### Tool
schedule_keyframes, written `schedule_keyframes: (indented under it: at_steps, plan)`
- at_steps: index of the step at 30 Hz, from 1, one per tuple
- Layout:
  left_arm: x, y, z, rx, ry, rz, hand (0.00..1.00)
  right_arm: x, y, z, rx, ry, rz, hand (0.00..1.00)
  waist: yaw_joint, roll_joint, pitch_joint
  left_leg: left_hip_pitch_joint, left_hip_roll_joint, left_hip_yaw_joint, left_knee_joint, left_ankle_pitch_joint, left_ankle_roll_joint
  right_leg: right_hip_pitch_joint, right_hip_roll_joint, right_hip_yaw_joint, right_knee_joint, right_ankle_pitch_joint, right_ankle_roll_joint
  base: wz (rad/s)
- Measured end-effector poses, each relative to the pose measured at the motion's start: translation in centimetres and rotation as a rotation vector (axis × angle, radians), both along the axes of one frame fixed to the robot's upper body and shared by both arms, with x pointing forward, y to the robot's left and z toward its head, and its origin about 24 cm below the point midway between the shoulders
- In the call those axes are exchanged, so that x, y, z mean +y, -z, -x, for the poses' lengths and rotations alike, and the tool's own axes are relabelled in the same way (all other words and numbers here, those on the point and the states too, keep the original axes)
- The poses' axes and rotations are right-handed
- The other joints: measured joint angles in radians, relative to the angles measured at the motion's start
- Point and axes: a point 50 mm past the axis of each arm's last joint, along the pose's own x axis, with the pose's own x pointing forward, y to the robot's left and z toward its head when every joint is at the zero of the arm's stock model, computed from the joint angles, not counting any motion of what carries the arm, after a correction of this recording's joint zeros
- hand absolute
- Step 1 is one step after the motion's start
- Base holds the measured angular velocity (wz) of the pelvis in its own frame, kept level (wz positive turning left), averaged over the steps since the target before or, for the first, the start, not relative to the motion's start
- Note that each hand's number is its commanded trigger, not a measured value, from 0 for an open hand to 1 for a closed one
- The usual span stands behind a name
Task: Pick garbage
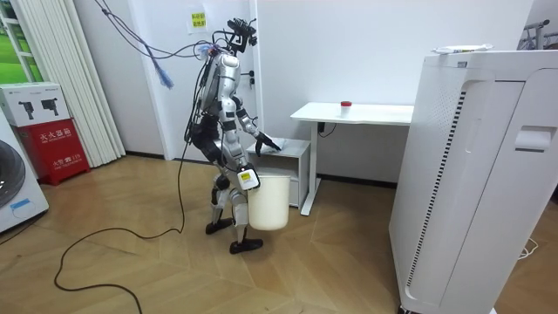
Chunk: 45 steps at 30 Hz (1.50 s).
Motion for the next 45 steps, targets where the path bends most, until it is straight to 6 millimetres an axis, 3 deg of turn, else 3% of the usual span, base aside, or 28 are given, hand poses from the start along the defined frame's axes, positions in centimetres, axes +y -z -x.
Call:
schedule_keyframes:
  at_steps: [5, 13, 19, 27, 33, 40, 45]
  plan:
    - [-0.1, -0.7, -0.4, -0.095, -0.007, -0.016, 0.00, 0.1, 0.0, 0.0, -0.003, -0.010, 0.012, 1.00, -0.001, 0.000, -0.0004, -0.003, -0.003, -0.009, 0.004, 0.001, 0.000, 0.002, -0.002, -0.005, -0.001, 0.000, 0.000, 0.03]
    - [-1.7, -3.6, -2.0, -0.344, 0.071, -0.043, 0.00, 0.4, 0.0, -0.1, -0.010, -0.030, 0.017, 1.00, -0.013, -0.003, -0.0019, -0.012, -0.002, -0.023, 0.017, 0.003, 0.002, 0.010, -0.007, -0.024, 0.003, 0.000, 0.000, 0.06]
    - [-1.7, -3.7, -2.0, -0.371, 0.067, -0.044, 0.00, 0.5, 0.0, -0.1, -0.010, -0.037, 0.015, 1.00, -0.024, -0.007, -0.0018, -0.011, -0.003, -0.023, 0.022, 0.003, 0.002, 0.011, -0.008, -0.024, 0.003, 0.000, 0.000, 0.00]
    - [-1.1, -3.5, -1.7, -0.364, 0.056, -0.054, 0.00, 0.5, 0.0, -0.1, -0.007, -0.035, 0.014, 1.00, -0.023, -0.008, -0.0019, -0.010, -0.002, -0.023, 0.015, 0.003, 0.002, 0.012, -0.007, -0.023, 0.000, 0.001, 0.001, 0.00]
    - [0.1, -1.9, -0.2, -0.290, 0.008, -0.060, 0.00, 0.5, 0.0, -0.2, -0.011, -0.034, 0.010, 1.00, -0.019, -0.008, -0.0022, -0.004, -0.002, -0.022, 0.007, 0.003, 0.002, 0.016, -0.006, -0.023, 0.000, 0.001, 0.001, 0.00]
    - [1.6, -0.2, 1.2, -0.170, -0.092, -0.021, 0.00, 1.0, 0.1, -0.2, -0.003, -0.070, 0.007, 1.00, -0.001, -0.024, -0.0164, -0.004, -0.001, -0.022, -0.009, 0.007, -0.001, 0.016, -0.004, -0.025, -0.017, 0.005, -0.001, 0.00]
    - [2.1, 0.6, 2.0, -0.102, -0.106, -0.030, 0.00, 1.0, 0.1, -0.1, 0.010, -0.077, 0.010, 1.00, 0.014, -0.028, -0.0210, -0.003, -0.003, -0.022, -0.019, 0.012, -0.002, 0.016, -0.002, -0.027, -0.030, 0.010, -0.001, 0.00]
